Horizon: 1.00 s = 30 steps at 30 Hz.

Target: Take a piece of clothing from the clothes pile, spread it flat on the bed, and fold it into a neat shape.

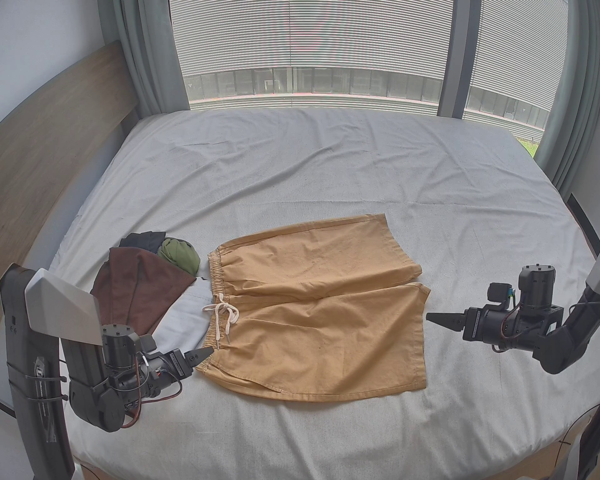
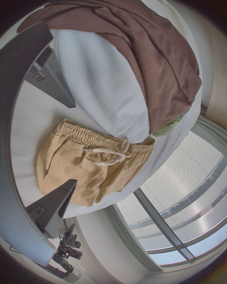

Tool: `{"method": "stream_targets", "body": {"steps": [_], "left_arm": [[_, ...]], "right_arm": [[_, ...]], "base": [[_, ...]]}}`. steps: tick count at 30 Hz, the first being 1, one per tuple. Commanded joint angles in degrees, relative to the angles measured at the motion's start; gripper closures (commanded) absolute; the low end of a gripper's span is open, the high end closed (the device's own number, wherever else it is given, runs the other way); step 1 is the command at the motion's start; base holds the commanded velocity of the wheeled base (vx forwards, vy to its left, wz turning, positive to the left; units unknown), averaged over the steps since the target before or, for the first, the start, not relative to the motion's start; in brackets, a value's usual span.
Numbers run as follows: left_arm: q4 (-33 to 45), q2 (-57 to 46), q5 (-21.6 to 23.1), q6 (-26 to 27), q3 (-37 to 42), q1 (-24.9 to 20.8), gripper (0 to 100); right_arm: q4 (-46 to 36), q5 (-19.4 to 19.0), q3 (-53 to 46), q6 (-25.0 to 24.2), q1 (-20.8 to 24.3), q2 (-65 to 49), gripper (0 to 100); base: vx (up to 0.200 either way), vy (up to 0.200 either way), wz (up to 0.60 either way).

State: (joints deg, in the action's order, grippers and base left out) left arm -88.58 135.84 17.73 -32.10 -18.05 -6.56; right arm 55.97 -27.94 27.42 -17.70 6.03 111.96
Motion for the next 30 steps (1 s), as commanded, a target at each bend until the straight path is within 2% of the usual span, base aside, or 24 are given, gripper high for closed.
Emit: {"method": "stream_targets", "body": {"steps": [1, 14, 15, 25, 30], "left_arm": [[-0.02, 2.76, 0.03, 0.02, -0.67, -0.56, 0], [-0.02, 5.75, -0.06, -0.25, -3.22, -1.35, 0], [-0.02, 5.75, -0.06, -0.25, -3.13, -1.26, 100], [-0.10, 6.46, -0.06, -0.07, -3.65, -1.09, 100], [-0.02, 6.46, -0.06, 0.02, -3.65, -1.09, 100]], "right_arm": [[4.06, -0.01, -4.21, 0.21, 0.82, 0.72, 0], [4.68, -0.10, -4.39, 0.30, 0.82, 0.98, 0], [4.68, -0.10, -4.39, 0.30, 0.82, 0.98, 0], [4.68, -0.10, -7.47, 1.35, 1.79, 4.58, 0], [7.05, -0.01, -8.78, 2.23, 4.34, 12.67, 0]], "base": [[0.000, 0.000, 0.00], [0.000, 0.000, 0.00], [0.000, 0.000, 0.00], [0.000, 0.000, 0.00], [0.000, 0.000, 0.00]]}}
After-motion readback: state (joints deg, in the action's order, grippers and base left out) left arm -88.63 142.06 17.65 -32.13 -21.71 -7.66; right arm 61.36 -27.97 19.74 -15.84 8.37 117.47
